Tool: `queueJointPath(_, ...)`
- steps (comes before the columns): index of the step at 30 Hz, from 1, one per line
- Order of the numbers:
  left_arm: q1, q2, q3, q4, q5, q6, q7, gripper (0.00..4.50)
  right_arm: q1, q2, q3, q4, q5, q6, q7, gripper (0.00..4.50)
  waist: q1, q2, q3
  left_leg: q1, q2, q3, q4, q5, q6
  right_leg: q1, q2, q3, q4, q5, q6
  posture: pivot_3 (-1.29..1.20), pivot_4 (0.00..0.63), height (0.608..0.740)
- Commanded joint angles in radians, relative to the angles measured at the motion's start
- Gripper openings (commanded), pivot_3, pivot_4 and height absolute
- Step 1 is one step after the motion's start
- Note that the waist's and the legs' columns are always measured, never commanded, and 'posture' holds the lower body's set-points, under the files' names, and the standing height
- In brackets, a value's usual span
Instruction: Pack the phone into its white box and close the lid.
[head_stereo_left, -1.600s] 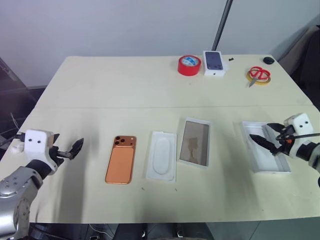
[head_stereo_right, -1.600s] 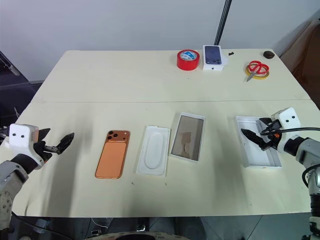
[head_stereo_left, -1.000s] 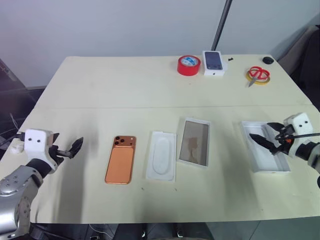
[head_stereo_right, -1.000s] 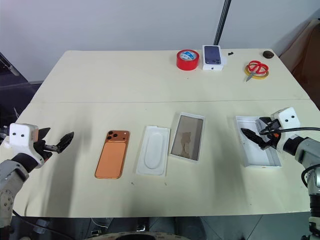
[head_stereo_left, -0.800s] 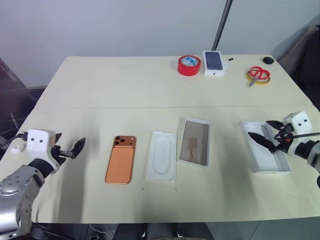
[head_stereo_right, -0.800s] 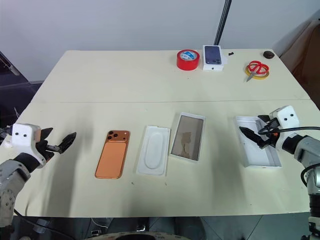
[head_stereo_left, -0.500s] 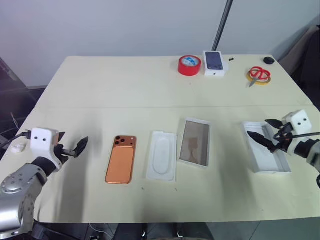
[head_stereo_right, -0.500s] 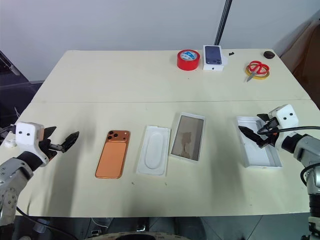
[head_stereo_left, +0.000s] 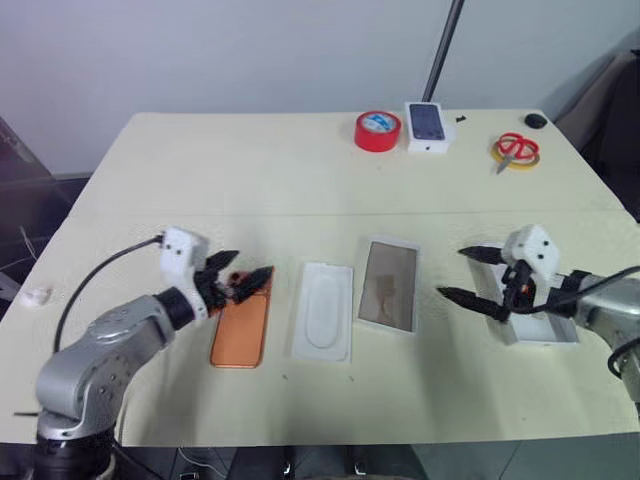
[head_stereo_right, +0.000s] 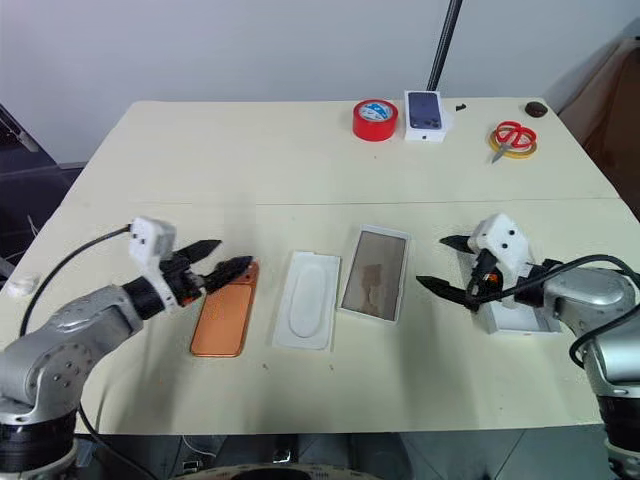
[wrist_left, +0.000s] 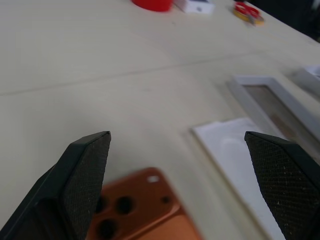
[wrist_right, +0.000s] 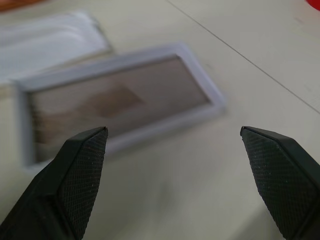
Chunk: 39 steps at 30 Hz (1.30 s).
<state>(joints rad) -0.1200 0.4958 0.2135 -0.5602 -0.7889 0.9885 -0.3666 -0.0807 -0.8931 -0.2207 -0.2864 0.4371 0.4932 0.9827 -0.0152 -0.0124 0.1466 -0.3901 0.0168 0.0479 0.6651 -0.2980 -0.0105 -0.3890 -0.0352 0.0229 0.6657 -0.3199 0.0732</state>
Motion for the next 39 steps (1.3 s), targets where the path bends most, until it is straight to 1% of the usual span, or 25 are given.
queueJointPath(1,-0.059,-0.05,-0.01,-0.024,-0.091,0.162,0.117,4.5,-0.013,-0.015,-0.002,-0.049,0.017,0.016,0.002,4.43,0.001,0.0,0.0,0.0,0.0,0.0,0.0,0.0,0.0,0.0,0.0,0.0,0.0,0.0,0.0,0.0,0.15,0.74)
queueJointPath(4,-0.111,-0.112,-0.017,-0.004,-0.128,0.324,0.223,4.5,-0.011,-0.009,0.006,-0.053,0.012,0.017,0.002,4.43,0.005,-0.002,0.001,0.0,0.0,-0.001,0.002,0.0,0.0,0.001,0.001,0.0,0.001,0.0,0.001,0.0,0.15,0.74)
queueJointPath(7,-0.14,-0.18,0.001,0.004,-0.18,0.43,0.273,4.5,-0.006,-0.006,0.012,-0.055,0.008,0.014,0.003,4.43,0.004,-0.003,0.001,0.0,0.0,-0.001,0.003,0.001,0.001,0.001,0.001,0.0,0.001,0.0,0.001,0.0,0.15,0.74)
queueJointPath(11,-0.179,-0.271,0.008,0.027,-0.174,0.575,0.333,4.5,-0.01,0.001,0.023,-0.066,0.012,0.02,-0.001,4.43,0.003,-0.003,0.002,0.0,0.0,-0.001,0.003,0.001,0.001,0.001,0.002,0.0,0.001,0.001,0.001,0.0,0.15,0.74)
queueJointPath(14,-0.201,-0.326,0.011,0.056,-0.148,0.624,0.36,4.5,-0.009,0.002,0.029,-0.072,0.015,0.022,-0.001,4.43,0.004,-0.004,0.002,0.0,0.0,-0.002,0.003,0.001,0.0,0.001,0.003,0.0,0.002,0.001,0.001,0.0,0.15,0.74)
queueJointPath(17,-0.201,-0.349,0.008,0.087,-0.128,0.626,0.385,4.5,0.003,-0.005,0.028,-0.085,0.021,0.027,0.003,4.43,0.004,-0.004,0.002,0.001,0.0,-0.002,0.003,0.002,-0.001,0.002,0.004,0.0,0.002,0.001,0.001,0.0,0.15,0.74)
queueJointPath(20,-0.197,-0.381,0.027,0.106,-0.12,0.626,0.403,3.73,0.024,-0.027,0.035,-0.119,0.023,0.041,0.023,4.5,0.008,-0.004,0.002,0.002,0.0,-0.002,0.003,0.002,-0.001,0.004,0.004,0.0,0.001,0.001,0.001,0.0,0.15,0.74)
queueJointPath(26,-0.194,-0.4,0.044,0.121,-0.108,0.626,0.417,0.81,0.046,-0.065,0.1,-0.224,0.023,0.082,0.051,4.5,0.006,-0.004,0.002,0.002,0.0,-0.003,0.003,0.002,-0.001,0.005,0.004,0.0,0.001,0.001,0.001,0.0,0.15,0.74)
queueJointPath(27,-0.196,-0.404,0.051,0.126,-0.109,0.626,0.419,0.25,0.041,-0.071,0.122,-0.237,0.015,0.09,0.05,4.5,0.006,-0.004,0.002,0.002,0.0,-0.003,0.003,0.002,-0.001,0.004,0.004,0.0,0.001,0.001,0.001,0.0,0.15,0.74)
queueJointPath(28,-0.199,-0.406,0.057,0.13,-0.11,0.626,0.42,0.11,0.034,-0.08,0.154,-0.249,-0.005,0.1,0.045,4.5,0.006,-0.004,0.002,0.002,0.0,-0.003,0.003,0.002,-0.001,0.004,0.004,0.0,0.001,0.001,0.001,0.0,0.15,0.74)
queueJointPath(30,-0.203,-0.407,0.064,0.134,-0.107,0.626,0.423,0.11,0.015,-0.095,0.225,-0.259,-0.063,0.111,0.026,4.5,0.006,-0.005,0.003,0.002,0.0,-0.003,0.003,0.002,-0.001,0.004,0.003,0.0,0.001,0.001,0.001,0.0,0.15,0.74)
queueJointPath(33,-0.212,-0.414,0.085,0.133,-0.094,0.626,0.427,0.11,-0.024,-0.075,0.302,-0.252,-0.116,0.105,-0.001,4.5,0.004,-0.005,0.003,0.002,0.0,-0.003,0.004,0.002,-0.002,0.004,0.003,0.0,0.001,0.001,0.001,0.0,0.15,0.74)
queueJointPath(37,-0.246,-0.447,0.183,0.146,-0.105,0.626,0.43,0.11,-0.057,-0.043,0.37,-0.241,-0.151,0.105,-0.023,4.5,0.005,-0.006,0.003,0.002,0.0,-0.004,0.004,0.003,-0.003,0.004,0.004,0.0,0.001,0.001,0.001,0.0,0.15,0.74)
queueJointPath(39,-0.267,-0.459,0.23,0.154,-0.113,0.626,0.436,0.0,-0.075,-0.028,0.41,-0.216,-0.189,0.101,-0.042,3.96,0.005,-0.006,0.003,0.001,0.0,-0.004,0.003,0.003,-0.003,0.003,0.004,0.0,0.001,0.001,0.001,0.0,0.15,0.74)
